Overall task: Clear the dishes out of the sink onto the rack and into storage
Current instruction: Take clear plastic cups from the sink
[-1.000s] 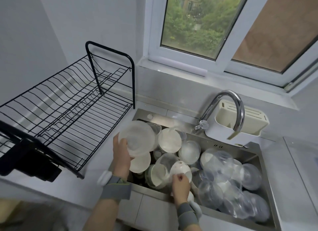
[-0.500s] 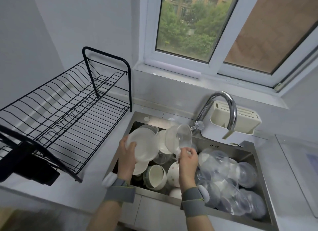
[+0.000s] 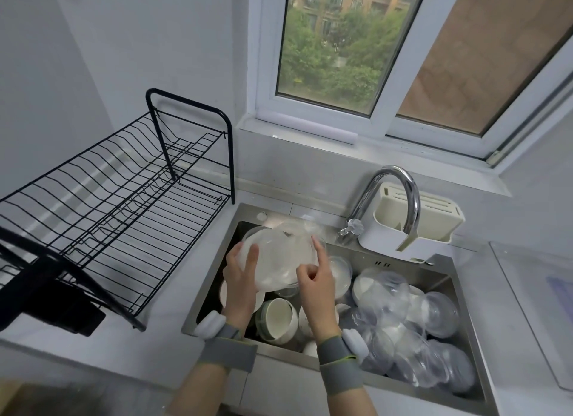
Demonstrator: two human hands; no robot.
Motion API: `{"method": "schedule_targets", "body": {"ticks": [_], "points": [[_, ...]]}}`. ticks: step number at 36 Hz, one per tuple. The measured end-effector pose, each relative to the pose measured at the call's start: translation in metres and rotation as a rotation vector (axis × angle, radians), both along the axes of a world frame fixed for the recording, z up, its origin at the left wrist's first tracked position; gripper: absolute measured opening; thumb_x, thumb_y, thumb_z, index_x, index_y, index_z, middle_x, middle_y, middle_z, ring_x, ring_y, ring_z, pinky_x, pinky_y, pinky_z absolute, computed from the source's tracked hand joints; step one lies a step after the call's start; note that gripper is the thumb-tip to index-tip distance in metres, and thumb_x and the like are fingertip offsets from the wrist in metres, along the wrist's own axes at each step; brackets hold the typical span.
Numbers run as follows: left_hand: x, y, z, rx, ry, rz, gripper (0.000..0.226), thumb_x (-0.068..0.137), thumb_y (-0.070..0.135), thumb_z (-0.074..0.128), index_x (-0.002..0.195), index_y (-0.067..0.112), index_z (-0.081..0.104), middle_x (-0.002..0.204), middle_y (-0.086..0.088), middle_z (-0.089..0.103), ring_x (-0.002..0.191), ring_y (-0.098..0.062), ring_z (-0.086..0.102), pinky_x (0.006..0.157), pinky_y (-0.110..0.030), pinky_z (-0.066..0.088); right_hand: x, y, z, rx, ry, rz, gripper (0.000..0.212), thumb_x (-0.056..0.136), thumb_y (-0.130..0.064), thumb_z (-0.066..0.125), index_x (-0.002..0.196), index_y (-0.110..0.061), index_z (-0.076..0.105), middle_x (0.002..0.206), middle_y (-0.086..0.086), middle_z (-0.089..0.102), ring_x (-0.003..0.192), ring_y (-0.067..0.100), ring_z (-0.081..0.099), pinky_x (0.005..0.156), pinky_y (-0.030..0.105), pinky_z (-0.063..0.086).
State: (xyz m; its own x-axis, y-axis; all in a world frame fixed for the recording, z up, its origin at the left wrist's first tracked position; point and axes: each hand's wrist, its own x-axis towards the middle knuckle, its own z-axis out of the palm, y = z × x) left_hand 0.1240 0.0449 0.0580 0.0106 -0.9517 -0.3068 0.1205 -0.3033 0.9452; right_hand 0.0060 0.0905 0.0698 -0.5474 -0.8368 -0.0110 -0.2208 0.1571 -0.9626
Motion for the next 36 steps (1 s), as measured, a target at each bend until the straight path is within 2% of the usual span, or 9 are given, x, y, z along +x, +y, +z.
{"method": "schedule_targets", "body": {"ticks": [6, 10, 14, 21, 25, 28, 32, 34, 36], "points": [[-0.004, 0.008, 0.007, -0.031, 0.052, -0.091, 0.109, 0.054, 0.091, 0.052, 0.141, 0.03, 0.033, 0.132, 0.001, 0.043, 0.116, -0.017, 0.05, 0.089, -0.046, 0.055, 0.006, 0.0, 0.006, 0.221, 0.497, 0.035, 0.078, 0.087, -0.012, 0.044, 0.147, -0.054, 0.015, 0.051, 0.001, 0.046, 0.051, 0.018, 0.046, 0.052, 0.03, 0.041], [-0.003, 0.009, 0.003, 0.011, 0.059, -0.094, 0.072, 0.082, 0.043, 0.071, 0.141, 0.026, 0.032, 0.13, -0.001, 0.045, 0.108, -0.013, 0.051, 0.074, -0.032, 0.056, 0.0, -0.006, 0.006, 0.358, 0.629, 0.094, 0.073, 0.089, -0.02, 0.041, 0.147, -0.053, 0.012, 0.065, 0.009, 0.06, 0.065, 0.026, 0.056, 0.057, 0.033, 0.042], [-0.001, 0.01, 0.001, 0.06, 0.014, -0.034, 0.069, 0.072, 0.033, 0.052, 0.138, 0.022, 0.035, 0.123, -0.007, 0.047, 0.111, -0.025, 0.05, 0.087, -0.05, 0.055, 0.001, -0.011, 0.002, 0.387, 0.684, 0.177, 0.072, 0.09, -0.023, 0.04, 0.148, -0.052, 0.009, 0.066, 0.006, 0.057, 0.065, 0.025, 0.054, 0.056, 0.032, 0.041], [0.007, 0.007, -0.014, 0.098, -0.028, 0.063, 0.047, 0.088, 0.018, 0.047, 0.134, 0.025, 0.039, 0.12, -0.009, 0.048, 0.11, -0.028, 0.049, 0.086, -0.052, 0.054, 0.006, -0.014, -0.011, 0.344, 0.514, 0.311, 0.062, 0.097, -0.035, 0.036, 0.142, -0.062, 0.004, 0.068, 0.01, 0.062, 0.07, 0.031, 0.06, 0.069, 0.04, 0.052], [0.01, 0.005, -0.02, 0.113, -0.031, 0.132, 0.04, 0.094, 0.012, 0.042, 0.133, 0.018, 0.042, 0.124, -0.015, 0.047, 0.104, -0.027, 0.049, 0.068, -0.038, 0.051, 0.005, -0.014, -0.018, 0.268, 0.335, 0.406, 0.052, 0.1, -0.046, 0.034, 0.136, -0.07, 0.006, 0.063, 0.002, 0.055, 0.072, 0.026, 0.062, 0.078, 0.04, 0.049], [0.014, 0.005, -0.022, 0.127, 0.01, 0.183, 0.048, 0.098, 0.016, 0.042, 0.145, 0.015, 0.032, 0.141, -0.018, 0.043, 0.106, -0.026, 0.047, 0.091, -0.054, 0.049, 0.006, -0.014, -0.029, 0.254, 0.231, 0.397, 0.047, 0.099, -0.056, 0.029, 0.14, -0.066, 0.008, 0.069, -0.003, 0.055, 0.073, 0.022, 0.057, 0.083, 0.042, 0.047], [0.02, -0.002, -0.024, 0.105, 0.011, 0.251, 0.058, 0.094, 0.023, 0.045, 0.148, 0.015, 0.027, 0.143, -0.014, 0.04, 0.109, -0.025, 0.044, 0.094, -0.044, 0.048, 0.003, -0.015, -0.044, 0.307, 0.086, 0.339, 0.054, 0.099, -0.055, 0.031, 0.15, -0.04, 0.023, 0.122, -0.001, 0.062, 0.113, 0.02, 0.056, 0.101, 0.041, 0.044], [0.024, -0.008, -0.024, 0.1, -0.017, 0.309, 0.05, 0.093, 0.018, 0.047, 0.142, 0.015, 0.035, 0.125, -0.007, 0.047, 0.107, -0.026, 0.05, 0.075, -0.025, 0.052, -0.002, -0.015, -0.05, 0.348, 0.07, 0.31, 0.054, 0.1, -0.049, 0.035, 0.15, -0.029, 0.029, 0.146, -0.001, 0.046, 0.134, 0.019, 0.042, 0.109, 0.031, 0.034], [0.027, -0.014, -0.023, 0.124, 0.027, 0.384, 0.049, 0.087, 0.024, 0.048, 0.136, 0.025, 0.04, 0.111, -0.002, 0.052, 0.094, -0.02, 0.054, 0.061, -0.028, 0.049, -0.006, -0.018, -0.055, 0.418, 0.126, 0.287, 0.054, 0.1, -0.043, 0.041, 0.149, -0.022, 0.032, 0.147, 0.003, 0.043, 0.135, 0.02, 0.04, 0.105, 0.029, 0.031]]}}
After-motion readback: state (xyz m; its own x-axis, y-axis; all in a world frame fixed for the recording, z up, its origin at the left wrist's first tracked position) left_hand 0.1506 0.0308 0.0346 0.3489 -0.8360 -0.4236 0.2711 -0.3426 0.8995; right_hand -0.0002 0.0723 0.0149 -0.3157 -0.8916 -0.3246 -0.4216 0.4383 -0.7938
